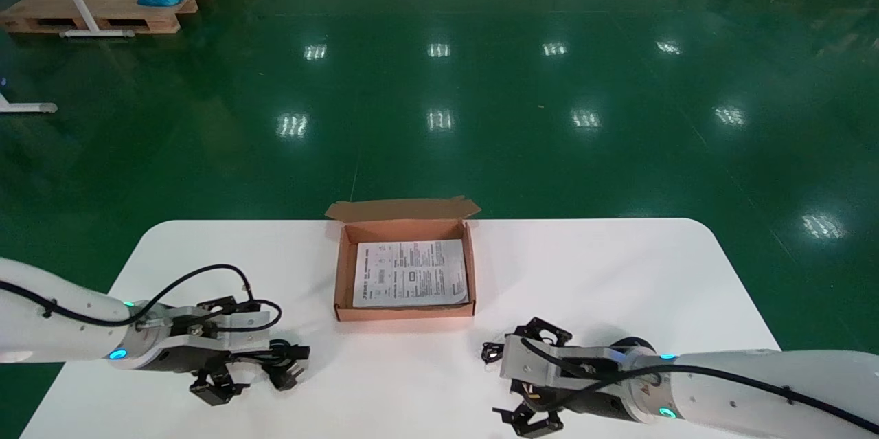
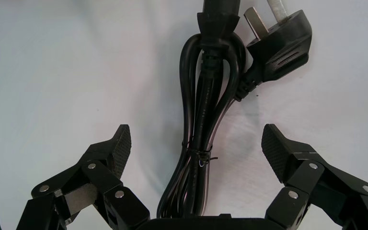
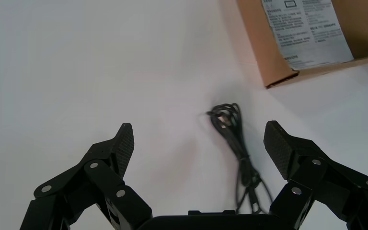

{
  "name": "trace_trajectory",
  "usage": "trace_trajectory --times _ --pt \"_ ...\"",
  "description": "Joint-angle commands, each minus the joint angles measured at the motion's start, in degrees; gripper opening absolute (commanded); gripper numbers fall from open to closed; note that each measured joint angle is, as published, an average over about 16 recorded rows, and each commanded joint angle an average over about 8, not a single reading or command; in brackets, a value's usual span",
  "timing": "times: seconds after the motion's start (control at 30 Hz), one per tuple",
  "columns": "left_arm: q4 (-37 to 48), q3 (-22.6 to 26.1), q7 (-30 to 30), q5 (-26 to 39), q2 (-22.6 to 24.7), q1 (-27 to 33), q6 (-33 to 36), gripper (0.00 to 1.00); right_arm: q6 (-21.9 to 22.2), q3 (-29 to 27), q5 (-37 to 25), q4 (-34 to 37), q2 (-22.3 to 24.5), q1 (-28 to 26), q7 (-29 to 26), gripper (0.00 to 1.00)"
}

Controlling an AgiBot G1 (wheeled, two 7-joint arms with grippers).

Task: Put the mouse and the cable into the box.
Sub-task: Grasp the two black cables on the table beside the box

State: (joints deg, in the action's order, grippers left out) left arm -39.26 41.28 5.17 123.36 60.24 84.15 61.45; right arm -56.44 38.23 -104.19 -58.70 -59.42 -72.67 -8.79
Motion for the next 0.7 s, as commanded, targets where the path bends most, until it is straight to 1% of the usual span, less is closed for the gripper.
trace_trajectory --times 0.03,0.23,0.37,0.47,0.5,0.53,0.57,0.7 --pt "-0.05 0.0 0.04 0.01 -0.01 -0.02 0.01 1.0 1.79 0.93 -2.34 3.98 -2.62 -1.23 1.57 1.0" --pt "-0.14 0.01 0.1 0.03 -0.04 -0.04 0.02 1.0 4.91 1.93 -4.49 15.86 -8.08 -4.97 5.43 1.0" --pt "-0.18 0.01 0.13 0.04 -0.05 -0.05 0.03 1.0 6.23 1.89 -4.47 22.53 -10.14 -7.06 7.97 1.0" --pt "-0.19 0.01 0.14 0.04 -0.05 -0.06 0.04 1.0 6.85 1.71 -4.19 26.03 -11.06 -8.19 9.44 1.0" --pt "-0.19 0.01 0.15 0.03 -0.05 -0.06 0.04 0.98 7.02 1.65 -4.09 27.15 -11.33 -8.56 9.88 1.0" --pt "-0.19 0.01 0.15 0.03 -0.05 -0.06 0.04 0.91 7.13 1.6 -4.0 28.05 -11.54 -8.86 10.21 0.95" --pt "-0.18 0.01 0.16 0.03 -0.05 -0.06 0.04 0.79 7.2 1.55 -3.91 28.77 -11.71 -9.1 10.47 0.84" --pt "-0.18 0.0 0.17 0.02 -0.05 -0.07 0.05 0.29 7.43 1.48 -3.79 30.47 -12.13 -9.68 10.93 0.34"
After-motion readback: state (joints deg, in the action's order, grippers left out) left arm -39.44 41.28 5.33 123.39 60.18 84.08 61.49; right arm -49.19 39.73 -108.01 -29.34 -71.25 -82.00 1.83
